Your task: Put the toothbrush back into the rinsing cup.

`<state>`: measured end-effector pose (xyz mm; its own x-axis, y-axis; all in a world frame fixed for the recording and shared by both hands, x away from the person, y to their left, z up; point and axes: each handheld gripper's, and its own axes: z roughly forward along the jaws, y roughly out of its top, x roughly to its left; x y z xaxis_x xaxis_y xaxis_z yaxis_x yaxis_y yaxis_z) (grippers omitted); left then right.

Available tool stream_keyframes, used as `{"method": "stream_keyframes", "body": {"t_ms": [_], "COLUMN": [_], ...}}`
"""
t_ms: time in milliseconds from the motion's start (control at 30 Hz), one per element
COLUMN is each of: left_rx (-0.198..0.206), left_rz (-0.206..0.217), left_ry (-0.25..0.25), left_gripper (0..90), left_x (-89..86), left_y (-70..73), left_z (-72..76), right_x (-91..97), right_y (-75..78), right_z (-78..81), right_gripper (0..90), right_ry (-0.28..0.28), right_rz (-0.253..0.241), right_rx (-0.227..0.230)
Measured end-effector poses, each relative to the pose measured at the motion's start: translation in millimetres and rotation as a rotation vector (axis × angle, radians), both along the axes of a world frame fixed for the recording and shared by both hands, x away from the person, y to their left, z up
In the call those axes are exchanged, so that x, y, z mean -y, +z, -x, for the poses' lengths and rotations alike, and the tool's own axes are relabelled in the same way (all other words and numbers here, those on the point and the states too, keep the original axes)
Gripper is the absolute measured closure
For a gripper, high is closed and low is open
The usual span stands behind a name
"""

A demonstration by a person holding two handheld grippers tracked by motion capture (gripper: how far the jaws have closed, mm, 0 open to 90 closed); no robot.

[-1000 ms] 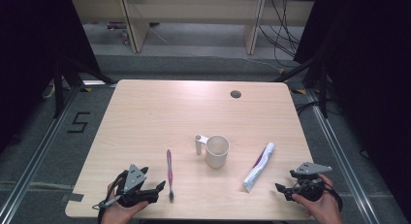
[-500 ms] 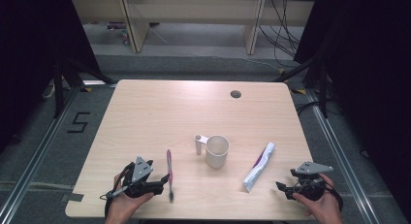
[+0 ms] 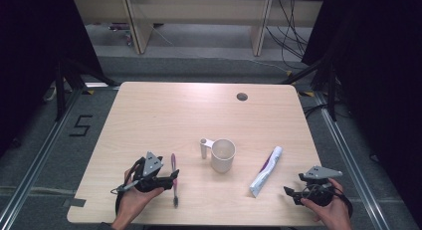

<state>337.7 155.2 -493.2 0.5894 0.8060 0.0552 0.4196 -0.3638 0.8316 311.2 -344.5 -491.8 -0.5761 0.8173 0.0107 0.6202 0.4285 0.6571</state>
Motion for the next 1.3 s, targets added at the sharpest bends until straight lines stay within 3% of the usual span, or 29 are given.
{"method": "stream_keyframes", "body": {"t_ms": [267,333,367,433,533,567,600,700,833,867,900,933,1000,1067,1133,1233,1300], "left_rx": [-0.006,-0.005,-0.004,0.002,0.004,0.007,0.003,0.008,-0.005,-0.006,-0.011,-0.011,-0.021,-0.022,-0.024,-0.022,-0.025], "left_rz": [-0.017,-0.001,-0.018,-0.006,-0.023,-0.005,-0.028,-0.033,-0.053,-0.07,-0.06,-0.063,-0.062,-0.092,-0.081,-0.101,-0.103], "left_ry": [0.006,0.014,0.011,0.016,0.013,0.017,0.004,-0.012,-0.054,-0.073,-0.071,-0.078,-0.102,-0.116,-0.131,-0.14,-0.148], "left_gripper": [25.7,25.7,26.3,26.3,26.3,26.5,27.2,29.9,41.6,47.3,51.2,56.3,64.8,73.5,81.8,89.4,89.6], "left_x": [-0.6,0.2,-1.6,-2.1,-3.9,-2.8,-4.1,-1.7,1.1,0.7,2.1,2.2,2.2,2.7,3.9,6.4,9.0], "left_y": [1.1,1.2,2.8,2.5,3.4,2.5,3.6,2.9,1.2,1.0,0.6,0.2,-1.1,-3.4,-5.9,-7.8,-9.7], "left_z": [-12.1,-13.5,-15.3,-16.6,-18.2,-19.1,-20.0,-22.9,-27.8,-29.7,-31.0,-32.6,-36.0,-39.5,-41.8,-44.4,-46.8], "right_x": [-2.6,-2.9,-2.1,-2.9,-3.7,-3.2,-3.5,-4.7,-4.2,-4.1,-3.0,-4.3,-1.9,-1.0,-1.7,-2.4,-3.1], "right_y": [-0.9,-0.3,-1.3,-0.8,-1.0,-1.5,-1.5,-0.8,-1.6,-1.7,-2.3,-2.9,-2.9,-1.5,-1.2,-2.4,-2.4], "right_z": [0.8,0.6,-0.9,-0.3,-0.3,-1.3,-1.4,0.0,-1.1,-1.2,-1.7,0.6,0.8,1.8,2.0,1.7,1.9], "right_gripper": [23.6,23.6,23.6,23.6,23.7,23.7,23.7,23.7,23.8,23.9,23.9,23.9,24.0,24.1,24.1,24.3,24.3], "right_ry": [-0.016,-0.018,0.003,0.005,0.013,0.034,0.034,0.016,0.017,0.013,0.021,-0.003,0.009,0.002,0.003,0.013,0.008], "right_rz": [-0.017,-0.022,-0.006,0.004,0.006,0.013,0.013,0.013,0.015,0.014,0.022,0.001,0.011,0.01,0.009,0.016,0.008], "right_rx": [-0.003,-0.008,-0.004,0.0,0.002,0.008,0.008,-0.004,-0.002,-0.002,0.012,-0.012,-0.007,0.001,-0.005,0.003,-0.006]}}
